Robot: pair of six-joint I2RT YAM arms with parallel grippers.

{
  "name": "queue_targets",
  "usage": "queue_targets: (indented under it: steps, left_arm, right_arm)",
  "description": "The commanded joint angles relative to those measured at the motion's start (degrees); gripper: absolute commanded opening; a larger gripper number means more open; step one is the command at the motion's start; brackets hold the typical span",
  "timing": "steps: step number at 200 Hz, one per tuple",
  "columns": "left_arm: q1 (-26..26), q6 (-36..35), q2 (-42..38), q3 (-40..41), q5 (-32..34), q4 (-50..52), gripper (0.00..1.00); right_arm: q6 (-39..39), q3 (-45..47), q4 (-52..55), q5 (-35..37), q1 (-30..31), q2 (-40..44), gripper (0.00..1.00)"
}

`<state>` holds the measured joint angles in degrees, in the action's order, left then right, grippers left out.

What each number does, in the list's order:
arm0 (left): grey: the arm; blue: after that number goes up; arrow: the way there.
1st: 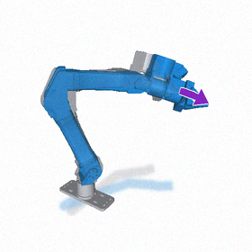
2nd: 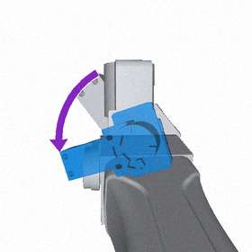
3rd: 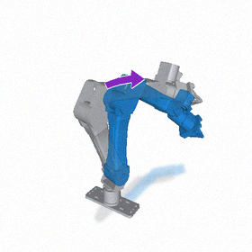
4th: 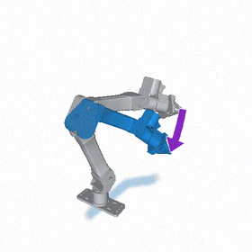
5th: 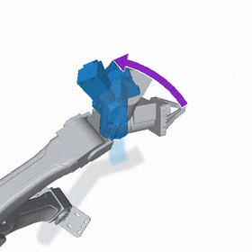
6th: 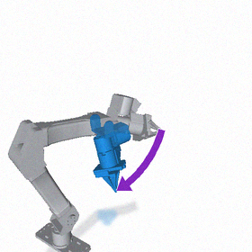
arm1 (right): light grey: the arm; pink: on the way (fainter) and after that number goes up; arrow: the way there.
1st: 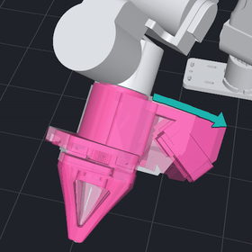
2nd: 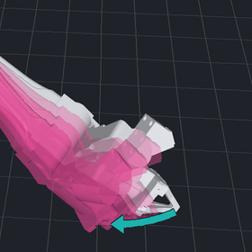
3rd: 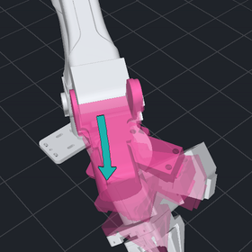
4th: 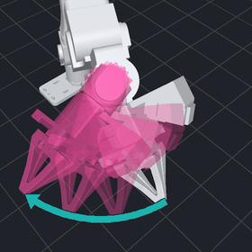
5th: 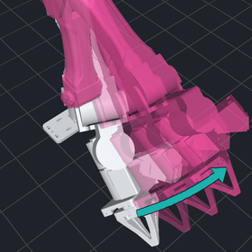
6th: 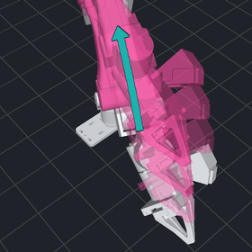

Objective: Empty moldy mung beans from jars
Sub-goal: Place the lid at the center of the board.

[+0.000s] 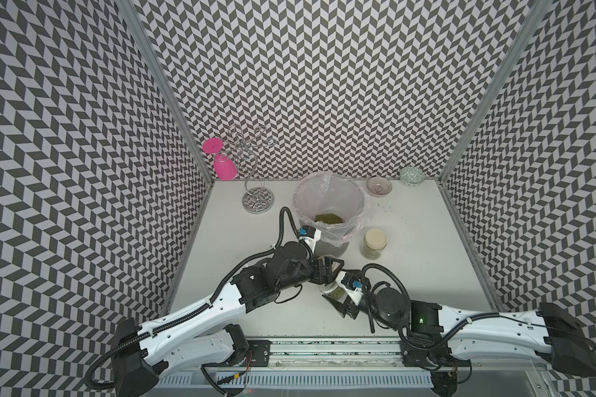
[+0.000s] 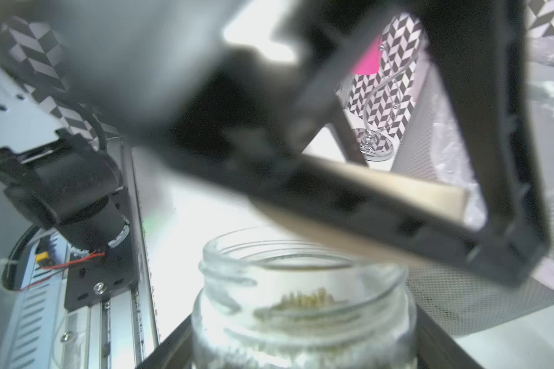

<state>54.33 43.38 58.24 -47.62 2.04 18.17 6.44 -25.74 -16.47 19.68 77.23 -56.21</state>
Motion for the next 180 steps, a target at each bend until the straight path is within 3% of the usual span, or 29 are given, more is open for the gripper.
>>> queue_targets:
  steps: [1, 46, 81, 141, 180]
  left_arm:
    - [-1.57, 2.99, 0.54, -0.70, 9.29, 7.04, 0.14]
    - [-1.99, 2.68, 0.17, -0.91, 9.73, 6.96, 0.14]
    - [-3.62, 2.03, -3.38, 4.03, 9.52, 3.09, 0.16]
    - [-5.45, 2.08, -9.94, 22.30, 12.81, -9.13, 0.29]
    - [-6.16, 3.29, -7.57, 32.79, 13.68, -22.46, 0.31]
  right_arm:
    - [3.67, -3.71, -10.90, 2.01, 2.11, 0.59, 0.37]
    - [2.46, -2.83, -10.82, 1.52, 2.31, 1.41, 0.37]
    - [-0.57, -2.58, -8.12, 3.07, 2.27, 3.01, 0.37]
    - [-2.03, 0.83, -7.39, 4.00, 1.86, 11.08, 0.37]
    - [-3.00, 1.04, -4.61, 4.75, 1.61, 14.24, 0.37]
